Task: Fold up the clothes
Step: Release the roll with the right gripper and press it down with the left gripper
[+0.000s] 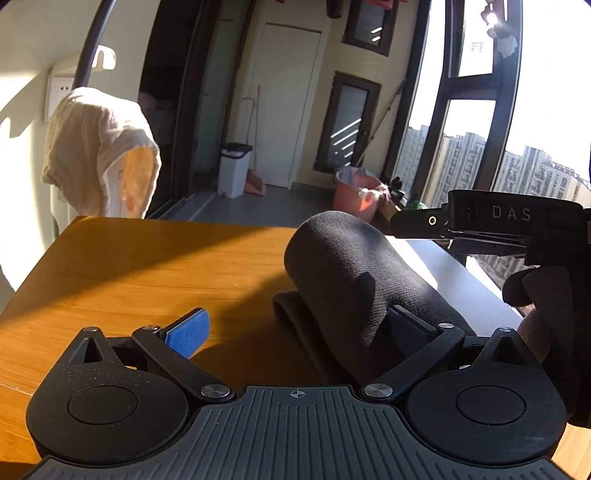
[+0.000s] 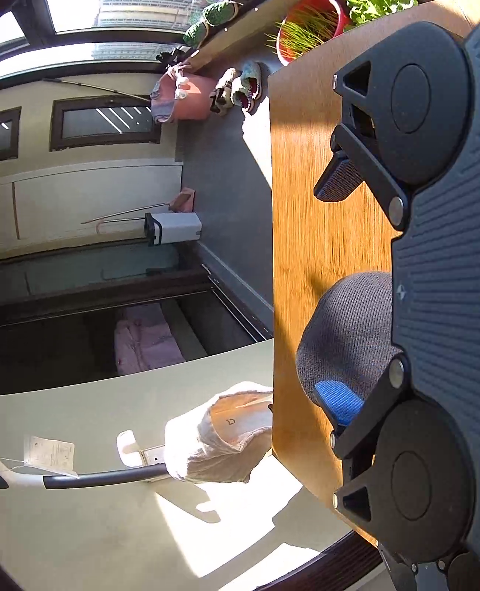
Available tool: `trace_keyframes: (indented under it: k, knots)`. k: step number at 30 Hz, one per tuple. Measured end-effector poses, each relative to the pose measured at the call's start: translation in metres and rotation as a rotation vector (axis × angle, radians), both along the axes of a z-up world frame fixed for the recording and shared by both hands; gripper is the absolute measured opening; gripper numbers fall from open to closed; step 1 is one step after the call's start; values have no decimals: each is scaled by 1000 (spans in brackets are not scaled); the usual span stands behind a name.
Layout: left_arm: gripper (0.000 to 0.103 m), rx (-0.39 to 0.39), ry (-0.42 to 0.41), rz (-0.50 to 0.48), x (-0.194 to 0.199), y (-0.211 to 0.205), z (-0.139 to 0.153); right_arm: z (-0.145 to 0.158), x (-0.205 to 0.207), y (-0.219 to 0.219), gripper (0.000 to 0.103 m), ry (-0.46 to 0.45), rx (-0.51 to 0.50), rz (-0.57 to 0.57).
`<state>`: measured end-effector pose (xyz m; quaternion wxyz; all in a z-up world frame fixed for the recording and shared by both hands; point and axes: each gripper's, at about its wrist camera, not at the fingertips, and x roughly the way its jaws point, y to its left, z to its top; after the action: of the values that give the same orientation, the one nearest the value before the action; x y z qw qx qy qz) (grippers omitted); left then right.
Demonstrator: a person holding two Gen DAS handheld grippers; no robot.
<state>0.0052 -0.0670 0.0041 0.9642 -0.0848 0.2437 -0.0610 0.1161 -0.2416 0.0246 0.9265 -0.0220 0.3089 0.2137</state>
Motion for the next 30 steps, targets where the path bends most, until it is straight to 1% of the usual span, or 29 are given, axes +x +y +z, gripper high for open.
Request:
trace_keyframes:
  k: [1,2,4,6,8,10,11,12,13,14,15,17,18,22,25,27,29,30]
  knots:
    - [103,-2,0,2,0,1,0,-9,10,10,103,21,-55,4]
    - [103,-3,1,5,-1,1,0,-16,17,16,103,26,-73,14]
    - [103,-7,4,18,-1,2,-1,-19,22,21,103,53,-75,0]
    - [103,-15,8,21,-1,3,-1,-11,11,17,103,19,-66,-3]
    - [103,-24,9,16,-1,5,-2,-2,-8,4,103,-43,-35,-4]
    - [103,-28,7,12,-1,6,-2,3,-29,-18,103,-85,30,-25]
    - [103,-28,6,14,-1,6,-2,1,-39,-29,103,-85,59,-45]
    - [103,-30,5,18,-1,6,-2,-5,-47,-39,103,-64,70,-66]
    - [103,-33,6,22,-1,6,-2,-15,-50,-43,103,-31,53,-80]
    - [103,-38,7,27,-1,7,-2,-26,-53,-47,103,-16,54,-88]
    - [103,-44,12,30,1,8,-2,-35,-57,-53,103,-32,87,-96]
    - [103,-55,22,19,4,8,-3,-42,-57,-59,103,-42,133,-108]
    - [103,-51,22,20,5,7,-3,-42,-54,-59,103,-38,143,-110]
    - [103,-9,13,44,6,3,-2,-41,-51,-55,103,-58,122,-100]
    - [103,-4,13,47,6,2,-2,-37,-53,-56,103,-52,122,-100]
    - [103,-7,14,45,6,3,-2,-28,-48,-56,103,-36,147,-90]
    - [103,-12,16,45,5,2,-2,-18,-38,-54,103,-25,199,-61]
    - [103,-16,18,43,5,3,-3,-15,-32,-49,103,-7,204,-43]
